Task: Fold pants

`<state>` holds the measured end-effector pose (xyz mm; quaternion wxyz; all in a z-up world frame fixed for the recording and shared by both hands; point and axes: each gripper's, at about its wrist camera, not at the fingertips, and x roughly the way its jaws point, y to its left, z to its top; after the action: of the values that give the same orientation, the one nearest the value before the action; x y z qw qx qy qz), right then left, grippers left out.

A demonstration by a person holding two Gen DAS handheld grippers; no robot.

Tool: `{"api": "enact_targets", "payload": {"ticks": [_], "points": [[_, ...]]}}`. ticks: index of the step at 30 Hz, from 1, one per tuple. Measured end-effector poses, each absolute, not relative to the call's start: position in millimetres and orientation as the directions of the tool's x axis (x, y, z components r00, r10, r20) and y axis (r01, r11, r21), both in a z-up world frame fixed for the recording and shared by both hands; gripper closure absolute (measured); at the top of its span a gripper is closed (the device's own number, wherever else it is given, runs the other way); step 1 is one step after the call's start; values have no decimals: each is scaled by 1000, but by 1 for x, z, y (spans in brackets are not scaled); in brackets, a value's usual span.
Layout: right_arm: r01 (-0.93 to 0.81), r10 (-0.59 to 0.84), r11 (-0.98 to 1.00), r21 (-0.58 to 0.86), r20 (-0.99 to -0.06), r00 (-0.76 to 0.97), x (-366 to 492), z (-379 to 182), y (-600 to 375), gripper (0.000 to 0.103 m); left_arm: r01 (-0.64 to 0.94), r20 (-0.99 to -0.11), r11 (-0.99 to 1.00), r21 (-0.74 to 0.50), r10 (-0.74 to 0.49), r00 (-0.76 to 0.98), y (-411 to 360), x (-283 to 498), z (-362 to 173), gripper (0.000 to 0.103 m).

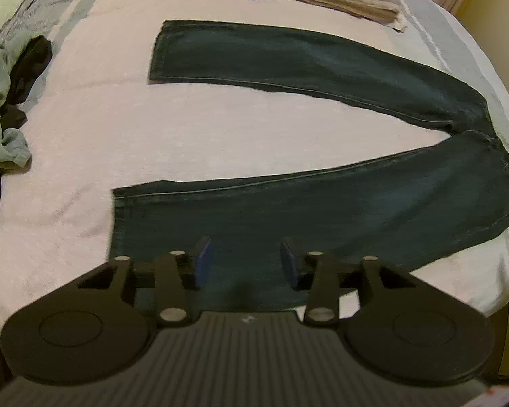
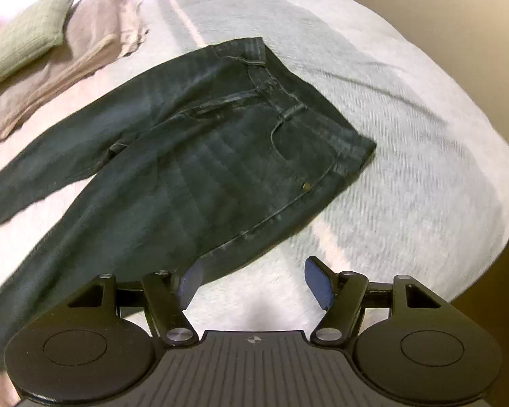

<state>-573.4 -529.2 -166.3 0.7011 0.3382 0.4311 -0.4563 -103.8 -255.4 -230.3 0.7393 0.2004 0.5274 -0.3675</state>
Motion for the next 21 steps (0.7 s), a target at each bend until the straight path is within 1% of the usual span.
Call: {"api": "enact_targets", "payload": {"ticks": [2, 3, 4, 6, 7, 8, 11, 14, 17, 21], "points": [[907, -328, 416, 63, -920, 214, -576, -162, -543, 39, 744, -922, 664, -77, -332, 201, -267, -131, -221, 49], [890, -317, 453, 55, -923, 219, -576, -161, -550, 39, 735, -920, 675, -70, -328, 214, -272, -144, -218, 47], [871, -311, 490, 47, -923, 225, -577, -159, -556, 39, 722, -919, 689, -63, -322, 228, -276, -158, -215, 42], [826, -305, 563, 28, -922, 239, -576, -155, -567, 33, 697, -916, 715, -52, -313, 252, -287, -185, -208, 36], [800, -300, 599, 27, -919, 256, -577, -153, -573, 26, 688, -914, 724, -46, -308, 263, -292, -200, -205, 29], [775, -295, 631, 24, -917, 268, -577, -151, -578, 21, 680, -911, 732, -36, -303, 278, -297, -213, -202, 23], [720, -276, 694, 10, -920, 279, -580, -147, -587, 19, 651, -903, 759, -24, -296, 311, -306, -250, -193, 14], [675, -255, 738, 8, -923, 289, -583, -141, -588, 18, 638, -902, 770, -20, -289, 321, -313, -276, -188, 8], [653, -230, 757, 22, -927, 297, -581, -137, -586, 18, 638, -902, 770, 14, -266, 341, -319, -296, -185, 3], [621, -213, 783, 30, -925, 313, -575, -131, -570, 18, 645, -906, 763, 42, -243, 346, -318, -308, -184, 2]]}}
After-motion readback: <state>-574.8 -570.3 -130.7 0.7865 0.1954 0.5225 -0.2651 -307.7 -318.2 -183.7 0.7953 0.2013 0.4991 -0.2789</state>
